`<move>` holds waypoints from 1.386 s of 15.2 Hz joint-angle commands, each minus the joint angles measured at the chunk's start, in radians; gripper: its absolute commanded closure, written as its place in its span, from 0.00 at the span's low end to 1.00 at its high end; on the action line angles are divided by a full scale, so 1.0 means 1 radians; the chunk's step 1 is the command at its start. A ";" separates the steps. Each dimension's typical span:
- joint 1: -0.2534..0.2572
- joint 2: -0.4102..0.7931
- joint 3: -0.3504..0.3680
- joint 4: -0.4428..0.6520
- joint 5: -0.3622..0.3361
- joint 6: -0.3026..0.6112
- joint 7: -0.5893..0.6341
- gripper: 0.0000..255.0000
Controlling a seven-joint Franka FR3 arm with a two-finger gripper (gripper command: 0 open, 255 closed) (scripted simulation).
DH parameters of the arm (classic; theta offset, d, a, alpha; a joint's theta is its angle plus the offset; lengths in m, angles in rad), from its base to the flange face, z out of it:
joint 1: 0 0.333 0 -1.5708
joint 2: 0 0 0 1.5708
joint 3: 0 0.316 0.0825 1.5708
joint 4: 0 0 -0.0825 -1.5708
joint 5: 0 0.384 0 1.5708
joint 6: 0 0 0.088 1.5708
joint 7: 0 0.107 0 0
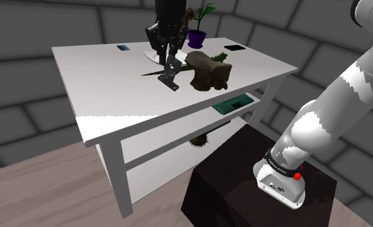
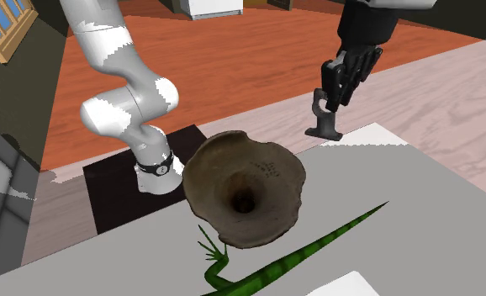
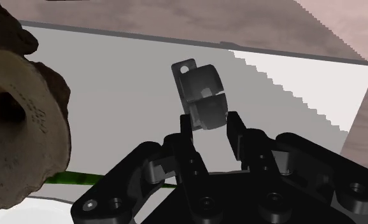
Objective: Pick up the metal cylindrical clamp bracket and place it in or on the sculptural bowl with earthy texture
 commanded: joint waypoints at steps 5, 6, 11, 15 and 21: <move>-0.001 0.028 0.004 0.110 -0.013 -0.085 0.012 1.00; 0.000 0.033 0.005 0.128 -0.015 -0.099 0.014 1.00; 0.001 0.062 0.011 0.227 -0.029 -0.172 0.027 1.00; 0.004 0.093 0.018 0.315 -0.044 -0.233 0.039 1.00; 0.016 0.153 0.034 0.467 -0.074 -0.332 0.064 1.00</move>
